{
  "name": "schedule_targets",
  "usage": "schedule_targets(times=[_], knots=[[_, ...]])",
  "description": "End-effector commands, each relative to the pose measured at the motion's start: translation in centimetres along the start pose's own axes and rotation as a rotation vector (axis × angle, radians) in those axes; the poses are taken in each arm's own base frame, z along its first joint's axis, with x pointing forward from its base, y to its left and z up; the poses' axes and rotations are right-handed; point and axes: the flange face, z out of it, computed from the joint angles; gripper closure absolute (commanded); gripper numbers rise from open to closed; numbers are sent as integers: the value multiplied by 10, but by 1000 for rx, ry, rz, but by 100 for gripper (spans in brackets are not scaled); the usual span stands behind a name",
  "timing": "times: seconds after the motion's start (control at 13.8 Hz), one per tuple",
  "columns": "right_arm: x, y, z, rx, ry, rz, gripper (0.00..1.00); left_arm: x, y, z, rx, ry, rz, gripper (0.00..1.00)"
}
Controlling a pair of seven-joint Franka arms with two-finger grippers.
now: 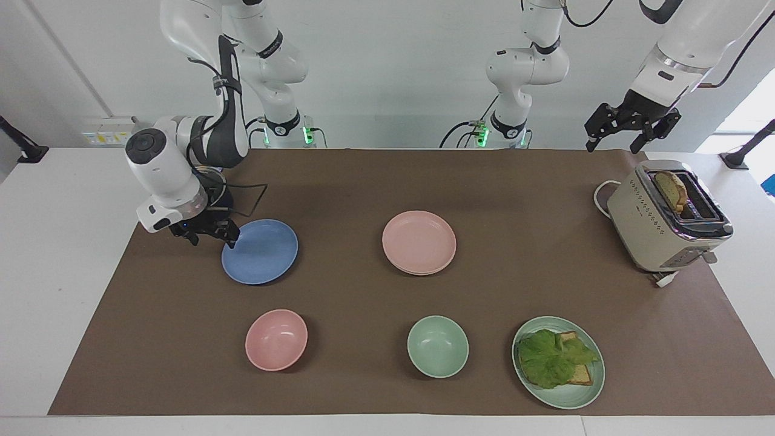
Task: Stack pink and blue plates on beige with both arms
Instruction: 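Reach the right gripper to the blue plate rim and grasp it, then carry the blue plate with the right gripper onto the pink plate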
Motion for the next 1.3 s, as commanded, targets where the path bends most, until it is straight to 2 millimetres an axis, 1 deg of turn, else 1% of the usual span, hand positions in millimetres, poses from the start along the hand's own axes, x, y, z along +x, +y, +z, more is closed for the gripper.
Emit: schedule_targets(times=[0.0,0.14,0.29,0.43,0.51,0.58,0.65,0.8,0.94,1.01,1.09,1.23], knots=[[-5,4,21,14,-14,-16,1,-1,-4,-3,18,-8,-2,0],[-4,4,36,16,-37,-19,18,-1,-4,-3,18,-8,0,0],[-7,11,46,18,-42,-44,38,-1,-4,-3,18,-10,-2,0],[-8,12,47,18,-35,-47,65,-1,-4,-3,18,-10,-2,0],[-8,10,47,17,-38,-50,82,-1,-4,-3,18,-10,-2,0],[-9,10,47,18,-42,-51,98,-1,-4,-3,18,-10,-2,0],[-9,7,47,17,-44,-56,100,-1,-4,-3,18,-10,-2,0],[-9,7,47,18,-53,-55,100,-1,-4,-3,18,-10,-2,0],[-8,7,41,18,-49,-53,100,-1,-4,-3,18,-10,-2,0],[-6,7,34,17,-49,-51,100,-1,-4,-3,18,-10,-2,0],[-5,6,22,19,-50,-51,100,-1,-4,-3,18,-10,-2,0],[-8,-4,-3,23,-53,-62,100,-1,-4,-3,18,-10,-2,0]])
